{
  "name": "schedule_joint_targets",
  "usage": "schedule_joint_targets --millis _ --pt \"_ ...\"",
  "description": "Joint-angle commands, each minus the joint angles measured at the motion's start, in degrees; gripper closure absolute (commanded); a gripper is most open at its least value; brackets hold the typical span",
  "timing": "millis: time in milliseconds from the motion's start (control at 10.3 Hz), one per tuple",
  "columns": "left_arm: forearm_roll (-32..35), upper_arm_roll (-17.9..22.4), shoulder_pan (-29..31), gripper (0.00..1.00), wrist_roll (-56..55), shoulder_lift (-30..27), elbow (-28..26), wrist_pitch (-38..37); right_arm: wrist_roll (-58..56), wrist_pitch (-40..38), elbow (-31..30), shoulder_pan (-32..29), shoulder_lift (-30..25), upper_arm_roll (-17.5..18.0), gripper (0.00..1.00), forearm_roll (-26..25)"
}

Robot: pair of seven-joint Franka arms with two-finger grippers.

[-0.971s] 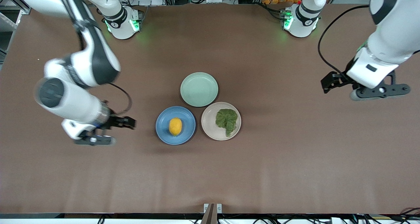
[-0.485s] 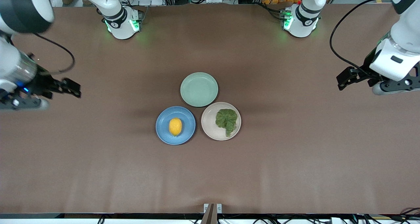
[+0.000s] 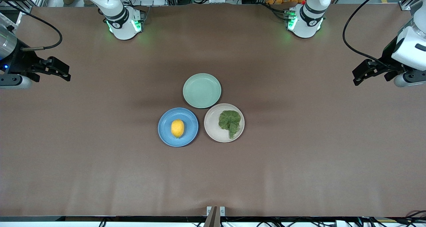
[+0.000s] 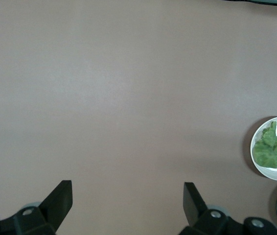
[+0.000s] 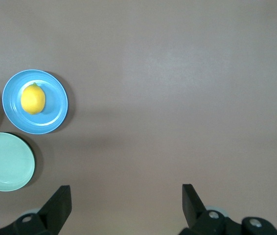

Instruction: Place lemon and lettuce in plates

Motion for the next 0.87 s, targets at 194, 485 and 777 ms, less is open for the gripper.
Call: schedule_joint_targets --millis 194,485,777 --pt "0.57 -0.85 0.73 0.0 1.46 -1.11 -1.21 -0.51 2.39 3.25 -0.02 -0.26 1.11 0.52 0.0 0.26" --pt "-1.88 -0.94 0.2 0.0 7.52 -0.67 -1.22 -1.64 2.39 4.47 -1.26 -0.35 1.64 0.52 0.0 0.43" --pt "-3.48 -1.03 0.11 0.0 7.08 -0.85 -1.04 -1.65 2.39 5.44 -1.26 -0.26 2.25 0.52 0.0 0.78"
